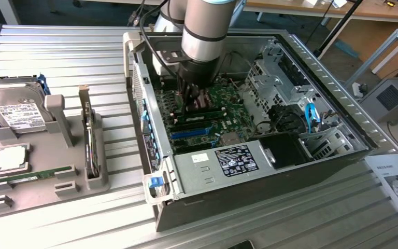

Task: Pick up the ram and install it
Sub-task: 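Press down the ram until it locks into place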

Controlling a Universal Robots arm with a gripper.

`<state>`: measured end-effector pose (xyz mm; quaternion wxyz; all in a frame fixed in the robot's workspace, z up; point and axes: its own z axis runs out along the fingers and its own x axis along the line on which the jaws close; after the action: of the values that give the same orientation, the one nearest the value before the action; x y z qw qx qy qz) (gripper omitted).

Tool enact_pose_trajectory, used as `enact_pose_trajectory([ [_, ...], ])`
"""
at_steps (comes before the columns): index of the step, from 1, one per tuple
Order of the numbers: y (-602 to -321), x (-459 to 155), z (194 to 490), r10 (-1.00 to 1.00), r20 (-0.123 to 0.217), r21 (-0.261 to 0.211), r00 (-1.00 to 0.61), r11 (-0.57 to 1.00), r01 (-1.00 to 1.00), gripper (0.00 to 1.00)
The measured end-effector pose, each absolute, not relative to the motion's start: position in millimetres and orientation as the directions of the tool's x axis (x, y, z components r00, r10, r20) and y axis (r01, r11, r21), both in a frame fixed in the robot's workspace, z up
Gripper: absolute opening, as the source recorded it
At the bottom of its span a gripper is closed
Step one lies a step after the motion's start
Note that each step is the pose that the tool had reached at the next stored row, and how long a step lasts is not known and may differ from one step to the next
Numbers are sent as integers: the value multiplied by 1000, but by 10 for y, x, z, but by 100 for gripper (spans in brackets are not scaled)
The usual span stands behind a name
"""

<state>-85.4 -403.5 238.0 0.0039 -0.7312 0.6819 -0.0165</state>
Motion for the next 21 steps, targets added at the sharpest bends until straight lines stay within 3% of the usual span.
enact_pose_trajectory([
  [21, -4035, -854, 2797, -997, 19, -28, 69, -70, -997, 11],
])
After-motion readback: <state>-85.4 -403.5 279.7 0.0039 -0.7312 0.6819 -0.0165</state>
